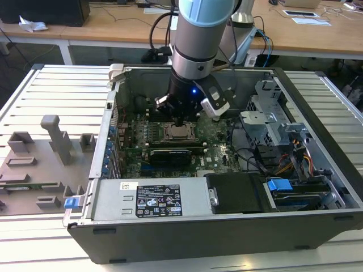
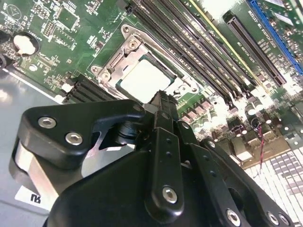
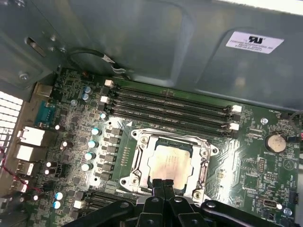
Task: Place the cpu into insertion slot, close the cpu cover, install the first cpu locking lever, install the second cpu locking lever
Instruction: 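Install the second cpu locking lever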
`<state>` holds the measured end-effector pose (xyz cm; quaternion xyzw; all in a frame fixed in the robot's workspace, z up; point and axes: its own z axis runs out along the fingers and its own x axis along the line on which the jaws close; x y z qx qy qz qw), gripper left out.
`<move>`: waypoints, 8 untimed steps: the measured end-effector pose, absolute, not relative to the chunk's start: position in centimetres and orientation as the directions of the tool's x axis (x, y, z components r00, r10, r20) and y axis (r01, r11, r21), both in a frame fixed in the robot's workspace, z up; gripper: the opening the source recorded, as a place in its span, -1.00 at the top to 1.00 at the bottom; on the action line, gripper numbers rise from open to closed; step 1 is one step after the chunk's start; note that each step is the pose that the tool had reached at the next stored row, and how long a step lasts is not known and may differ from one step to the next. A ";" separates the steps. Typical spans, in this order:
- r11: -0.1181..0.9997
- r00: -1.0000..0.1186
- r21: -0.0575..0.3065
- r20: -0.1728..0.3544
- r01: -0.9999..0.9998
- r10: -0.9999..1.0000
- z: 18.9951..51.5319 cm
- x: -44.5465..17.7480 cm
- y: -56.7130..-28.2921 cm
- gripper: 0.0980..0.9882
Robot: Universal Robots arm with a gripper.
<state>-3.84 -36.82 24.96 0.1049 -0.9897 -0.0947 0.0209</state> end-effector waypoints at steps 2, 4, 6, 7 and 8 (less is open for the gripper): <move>0.960 -0.977 0.192 0.022 -0.204 -0.212 25.5 -3.8 -36.8 0.98; 0.960 -0.977 0.192 0.022 -0.204 -0.212 26.0 -3.8 -36.8 0.98; 0.960 -0.977 0.192 0.022 -0.204 -0.212 26.7 -3.8 -36.8 0.98; 0.960 -0.977 0.192 0.022 -0.204 -0.212 27.0 -3.8 -36.8 0.98; 0.960 -0.977 0.192 0.022 -0.204 -0.212 27.2 -3.8 -36.8 0.98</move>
